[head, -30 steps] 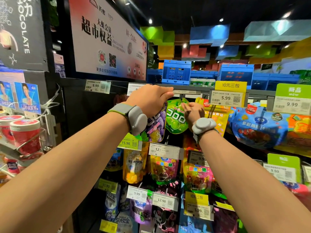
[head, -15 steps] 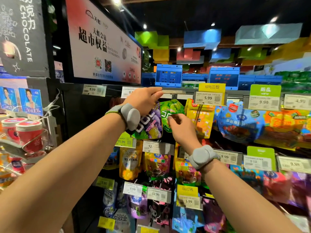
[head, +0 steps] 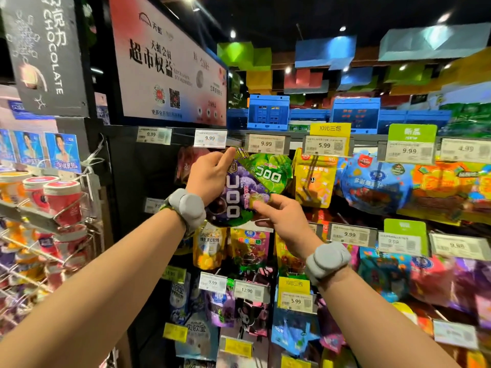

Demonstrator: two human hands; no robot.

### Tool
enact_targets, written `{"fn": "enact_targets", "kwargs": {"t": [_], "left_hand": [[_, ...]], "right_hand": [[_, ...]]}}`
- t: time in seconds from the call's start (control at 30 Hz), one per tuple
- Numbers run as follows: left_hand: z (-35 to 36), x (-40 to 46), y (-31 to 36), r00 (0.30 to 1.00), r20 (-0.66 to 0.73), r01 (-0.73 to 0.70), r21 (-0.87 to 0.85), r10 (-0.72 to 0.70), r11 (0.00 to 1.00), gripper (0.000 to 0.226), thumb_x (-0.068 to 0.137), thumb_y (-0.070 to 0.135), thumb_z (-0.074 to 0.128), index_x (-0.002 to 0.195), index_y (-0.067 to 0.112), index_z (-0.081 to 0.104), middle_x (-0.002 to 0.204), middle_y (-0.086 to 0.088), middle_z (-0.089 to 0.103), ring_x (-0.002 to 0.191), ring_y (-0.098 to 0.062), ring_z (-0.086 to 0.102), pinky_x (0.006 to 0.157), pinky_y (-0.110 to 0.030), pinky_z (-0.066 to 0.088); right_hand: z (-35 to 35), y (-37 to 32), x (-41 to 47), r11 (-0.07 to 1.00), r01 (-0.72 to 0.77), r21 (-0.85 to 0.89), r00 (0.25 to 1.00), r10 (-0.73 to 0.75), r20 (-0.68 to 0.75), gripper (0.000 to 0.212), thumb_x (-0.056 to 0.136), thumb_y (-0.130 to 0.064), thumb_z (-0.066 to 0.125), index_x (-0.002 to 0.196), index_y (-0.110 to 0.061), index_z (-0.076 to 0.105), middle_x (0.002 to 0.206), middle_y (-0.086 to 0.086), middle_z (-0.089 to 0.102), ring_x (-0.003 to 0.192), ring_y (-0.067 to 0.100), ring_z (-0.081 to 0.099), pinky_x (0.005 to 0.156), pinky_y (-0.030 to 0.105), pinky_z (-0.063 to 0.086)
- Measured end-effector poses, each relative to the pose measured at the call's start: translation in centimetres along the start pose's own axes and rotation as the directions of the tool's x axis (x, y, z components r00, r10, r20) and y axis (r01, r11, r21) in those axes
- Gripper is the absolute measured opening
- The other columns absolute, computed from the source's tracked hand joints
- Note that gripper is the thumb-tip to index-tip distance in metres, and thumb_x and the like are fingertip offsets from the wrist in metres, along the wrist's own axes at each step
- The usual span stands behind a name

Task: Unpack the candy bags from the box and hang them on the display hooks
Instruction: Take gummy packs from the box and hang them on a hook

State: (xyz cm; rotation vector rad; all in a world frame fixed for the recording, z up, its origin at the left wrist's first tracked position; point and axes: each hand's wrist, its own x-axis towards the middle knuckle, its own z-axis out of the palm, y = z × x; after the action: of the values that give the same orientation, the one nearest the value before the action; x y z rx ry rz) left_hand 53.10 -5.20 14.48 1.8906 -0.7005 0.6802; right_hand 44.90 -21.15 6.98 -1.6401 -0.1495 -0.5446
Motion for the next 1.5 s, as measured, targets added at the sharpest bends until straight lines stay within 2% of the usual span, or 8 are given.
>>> {"fn": "enact_targets", "kwargs": {"t": [0.2,0.37,0.57,0.77,0.9,1.17,1.33,1.5], "left_hand": [[-0.4,-2.8,-2.5,0.995,-0.002,0.100,0.048,-0.100,0.994,0.065,0.090,0.060,0.053,0.068,-0.001,0.053,0.067,-0.018,0.062,0.059,-0.024,0.049,0.063,-0.046,0.044],[-1.2,-4.6,-3.1,0.989,0.079,0.125,-0.023,-0.123,0.992,0.048,0.088,0.052,0.064,0.080,0.004,0.068,0.076,-0.009,0.073,0.076,-0.026,0.070,0.069,-0.045,0.056],[-3.1,-4.4,-4.8,0.985,0.155,0.068,0.066,-0.077,0.996,0.058,0.083,0.057,0.065,0.071,0.001,0.055,0.066,-0.014,0.063,0.059,-0.024,0.057,0.057,-0.043,0.052],[-4.9,-3.2,-4.3,0.994,0.102,0.024,0.077,-0.032,0.997,0.032,0.087,0.045,0.068,0.082,0.014,0.069,0.066,-0.003,0.069,0.055,-0.017,0.064,0.048,-0.029,0.053],[-5.4,-1.6,-4.4,0.999,0.035,0.009,0.057,-0.011,0.998,0.028,0.085,0.042,0.071,0.088,0.014,0.070,0.072,0.001,0.071,0.065,-0.018,0.069,0.059,-0.035,0.059],[-5.8,1.7,-4.1,0.983,0.068,-0.183,0.343,0.170,0.921,0.040,0.086,0.048,0.067,0.110,0.016,0.069,0.104,-0.001,0.069,0.093,-0.021,0.063,0.083,-0.039,0.054],[-5.1,3.2,-4.3,0.970,0.042,-0.234,0.445,0.241,0.864,0.064,0.087,0.051,0.065,0.143,0.025,0.047,0.148,0.003,0.046,0.136,-0.018,0.040,0.109,-0.037,0.038],[-4.6,4.2,-3.8,0.954,0.093,-0.289,0.538,0.285,0.792,0.060,0.091,0.049,0.060,0.146,0.031,0.042,0.156,0.001,0.035,0.144,-0.021,0.029,0.111,-0.040,0.033]], "right_hand": [[1.4,-0.3,0.6,0.990,-0.012,0.140,0.983,0.037,-0.177,0.014,0.097,-0.014,0.061,0.084,-0.011,0.066,0.084,0.010,0.069,0.078,0.021,0.065,0.074,0.038,0.055],[2.9,0.0,1.2,0.992,0.011,0.124,0.965,0.022,-0.260,0.029,0.093,-0.025,0.064,0.080,0.000,0.057,0.078,0.010,0.052,0.075,0.021,0.047,0.069,0.039,0.039],[3.7,0.2,1.9,0.997,0.023,0.072,0.961,-0.003,-0.275,0.027,0.095,-0.025,0.062,0.082,-0.002,0.059,0.077,0.010,0.052,0.074,0.019,0.046,0.068,0.038,0.038],[3.8,-0.5,3.1,0.999,0.023,0.038,0.951,-0.010,-0.309,0.020,0.096,-0.026,0.062,0.081,-0.013,0.065,0.081,0.010,0.057,0.075,0.020,0.049,0.068,0.037,0.041],[4.1,-1.1,3.8,0.999,0.040,0.012,0.944,-0.034,-0.328,0.033,0.096,-0.024,0.062,0.090,0.008,0.059,0.076,0.009,0.052,0.071,0.019,0.044,0.066,0.036,0.037],[4.8,-1.5,5.6,0.992,0.063,-0.112,0.930,-0.099,-0.353,0.047,0.097,-0.022,0.058,0.058,-0.019,0.034,0.048,-0.008,0.026,0.046,0.009,0.022,0.046,0.026,0.020],[5.6,-1.0,6.5,0.990,0.041,-0.135,0.914,-0.092,-0.395,0.033,0.097,-0.026,0.059,0.073,-0.004,0.059,0.050,-0.007,0.032,0.048,0.012,0.025,0.052,0.029,0.023],[6.2,-0.5,7.2,0.985,0.041,-0.169,0.909,-0.107,-0.403,0.035,0.098,-0.031,0.059,0.066,-0.018,0.054,0.054,-0.006,0.037,0.051,0.014,0.030,0.055,0.030,0.027]]}}
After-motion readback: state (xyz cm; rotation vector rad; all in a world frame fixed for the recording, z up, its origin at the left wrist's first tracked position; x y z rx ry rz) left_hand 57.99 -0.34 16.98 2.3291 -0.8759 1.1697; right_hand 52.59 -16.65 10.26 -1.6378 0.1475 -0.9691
